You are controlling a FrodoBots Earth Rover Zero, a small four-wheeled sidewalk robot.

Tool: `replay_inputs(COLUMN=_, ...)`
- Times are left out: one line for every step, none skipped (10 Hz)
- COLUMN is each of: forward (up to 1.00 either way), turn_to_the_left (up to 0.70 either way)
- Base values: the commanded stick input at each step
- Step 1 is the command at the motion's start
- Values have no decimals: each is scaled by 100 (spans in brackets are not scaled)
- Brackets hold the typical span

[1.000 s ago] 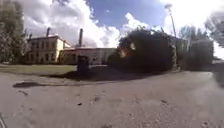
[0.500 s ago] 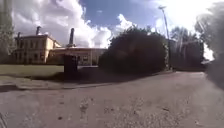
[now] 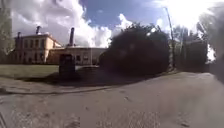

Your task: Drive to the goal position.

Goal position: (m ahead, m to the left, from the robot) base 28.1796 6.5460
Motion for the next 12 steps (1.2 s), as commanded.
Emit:
replay_inputs(forward=70, turn_to_the_left=0)
replay_inputs(forward=70, turn_to_the_left=0)
replay_inputs(forward=70, turn_to_the_left=0)
replay_inputs(forward=70, turn_to_the_left=0)
replay_inputs(forward=70, turn_to_the_left=0)
replay_inputs(forward=70, turn_to_the_left=0)
replay_inputs(forward=70, turn_to_the_left=0)
replay_inputs(forward=70, turn_to_the_left=0)
replay_inputs(forward=70, turn_to_the_left=0)
replay_inputs(forward=70, turn_to_the_left=0)
replay_inputs(forward=70, turn_to_the_left=0)
replay_inputs(forward=70, turn_to_the_left=0)
